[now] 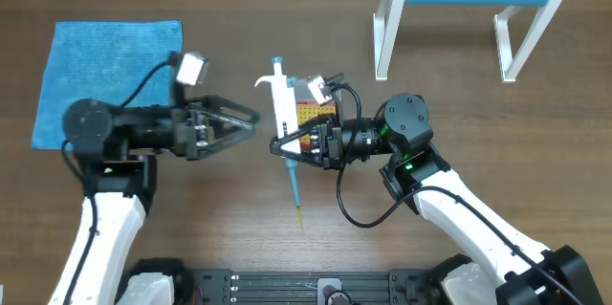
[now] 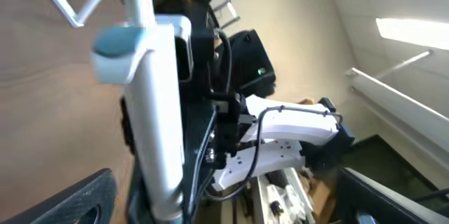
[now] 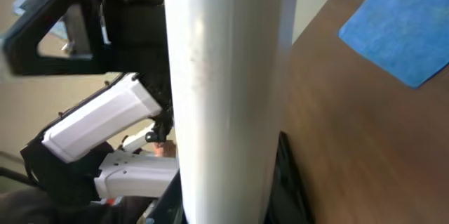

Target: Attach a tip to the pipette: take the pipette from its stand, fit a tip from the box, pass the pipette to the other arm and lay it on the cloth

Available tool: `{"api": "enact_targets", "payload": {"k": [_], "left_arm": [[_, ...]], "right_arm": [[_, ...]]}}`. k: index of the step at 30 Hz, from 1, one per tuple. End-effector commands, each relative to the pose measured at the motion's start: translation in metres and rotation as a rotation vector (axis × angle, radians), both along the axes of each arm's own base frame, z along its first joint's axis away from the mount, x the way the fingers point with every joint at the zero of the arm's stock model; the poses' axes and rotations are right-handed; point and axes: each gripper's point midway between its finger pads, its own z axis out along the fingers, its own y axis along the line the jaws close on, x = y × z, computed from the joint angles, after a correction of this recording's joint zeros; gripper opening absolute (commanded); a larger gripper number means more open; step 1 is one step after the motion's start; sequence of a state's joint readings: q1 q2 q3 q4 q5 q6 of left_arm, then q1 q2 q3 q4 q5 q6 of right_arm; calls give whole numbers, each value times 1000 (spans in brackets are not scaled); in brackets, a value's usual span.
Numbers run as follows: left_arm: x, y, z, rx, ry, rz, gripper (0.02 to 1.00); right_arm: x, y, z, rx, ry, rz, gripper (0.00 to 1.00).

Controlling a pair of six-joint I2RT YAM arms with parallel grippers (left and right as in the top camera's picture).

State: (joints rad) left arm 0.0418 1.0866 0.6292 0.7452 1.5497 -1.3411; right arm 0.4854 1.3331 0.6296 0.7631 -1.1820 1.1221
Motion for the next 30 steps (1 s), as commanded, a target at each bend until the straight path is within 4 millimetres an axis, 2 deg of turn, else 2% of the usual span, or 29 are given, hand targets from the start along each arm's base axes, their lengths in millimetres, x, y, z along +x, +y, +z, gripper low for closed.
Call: {"api": "enact_targets", "payload": {"k": [1, 4, 9, 14, 20, 21, 22, 23, 30], "left_arm": [[0, 0, 10, 1, -65, 4, 996], [2, -6, 12, -10, -93, 10, 996], [12, -21, 5, -28, -103, 10, 996], [29, -35, -5, -44, -101, 45, 998], [35, -38, -6, -49, -114, 70, 996], [35, -38, -6, -49, -113, 70, 864], [35, -38, -6, -49, -113, 70, 375], [36, -38, -6, -51, -112, 79, 27], [35, -47, -4, -61, -110, 79, 25]], "right_arm": [[-4, 0, 11, 14, 4, 16, 71], [-5, 2, 19, 38, -18, 11, 73], [-15, 6, 37, 92, -46, 41, 71], [-22, 12, 37, 95, -43, 59, 71], [-22, 12, 36, 91, -35, 60, 71], [-22, 12, 36, 90, -34, 60, 71], [-22, 12, 36, 89, -33, 60, 73], [-22, 12, 36, 89, -33, 60, 73], [-22, 12, 36, 89, -33, 60, 71]]}}
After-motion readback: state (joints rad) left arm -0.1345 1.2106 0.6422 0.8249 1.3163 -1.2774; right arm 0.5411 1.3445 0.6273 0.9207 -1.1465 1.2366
